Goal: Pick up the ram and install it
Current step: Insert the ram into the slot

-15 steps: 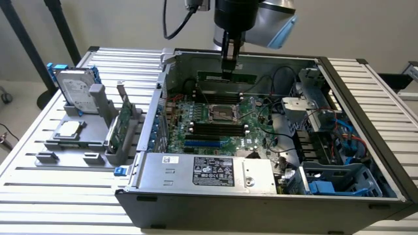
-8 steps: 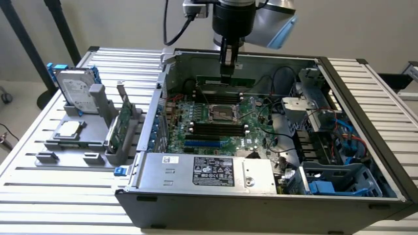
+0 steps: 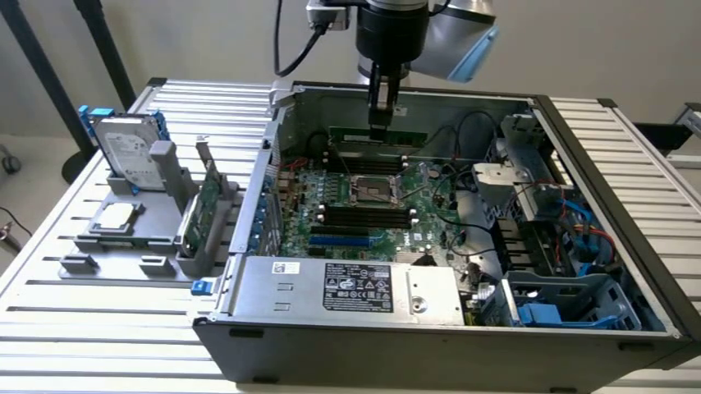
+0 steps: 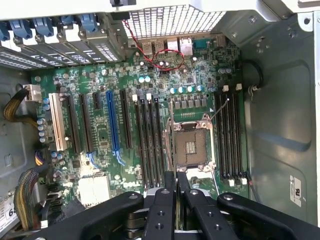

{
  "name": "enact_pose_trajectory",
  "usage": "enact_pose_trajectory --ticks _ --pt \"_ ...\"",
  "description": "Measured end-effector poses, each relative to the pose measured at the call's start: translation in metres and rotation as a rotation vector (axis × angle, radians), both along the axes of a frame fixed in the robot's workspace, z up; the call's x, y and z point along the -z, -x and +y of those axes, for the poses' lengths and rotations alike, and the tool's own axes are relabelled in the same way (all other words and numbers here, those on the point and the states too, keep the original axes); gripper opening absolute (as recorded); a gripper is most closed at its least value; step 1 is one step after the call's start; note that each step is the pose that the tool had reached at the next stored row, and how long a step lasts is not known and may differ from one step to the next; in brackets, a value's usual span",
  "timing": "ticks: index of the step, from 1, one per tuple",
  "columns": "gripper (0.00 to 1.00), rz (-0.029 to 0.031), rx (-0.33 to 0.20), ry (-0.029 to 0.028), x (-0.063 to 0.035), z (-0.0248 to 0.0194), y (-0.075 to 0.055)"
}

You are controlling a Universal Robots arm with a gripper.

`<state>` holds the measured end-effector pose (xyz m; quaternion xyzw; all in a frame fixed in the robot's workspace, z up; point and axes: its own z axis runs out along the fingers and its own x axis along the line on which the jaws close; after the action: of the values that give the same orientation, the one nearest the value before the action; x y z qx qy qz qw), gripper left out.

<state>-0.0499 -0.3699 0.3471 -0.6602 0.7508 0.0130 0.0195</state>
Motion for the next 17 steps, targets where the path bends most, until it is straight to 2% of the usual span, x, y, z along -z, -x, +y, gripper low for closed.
enact_pose_trajectory --ticks 8,17 --pt "0.14 0.0022 0.0 0.0002 0.0002 0.0 0.0" --pt "0.14 0.0019 0.0 0.0033 0.0155 -0.0013 0.0"
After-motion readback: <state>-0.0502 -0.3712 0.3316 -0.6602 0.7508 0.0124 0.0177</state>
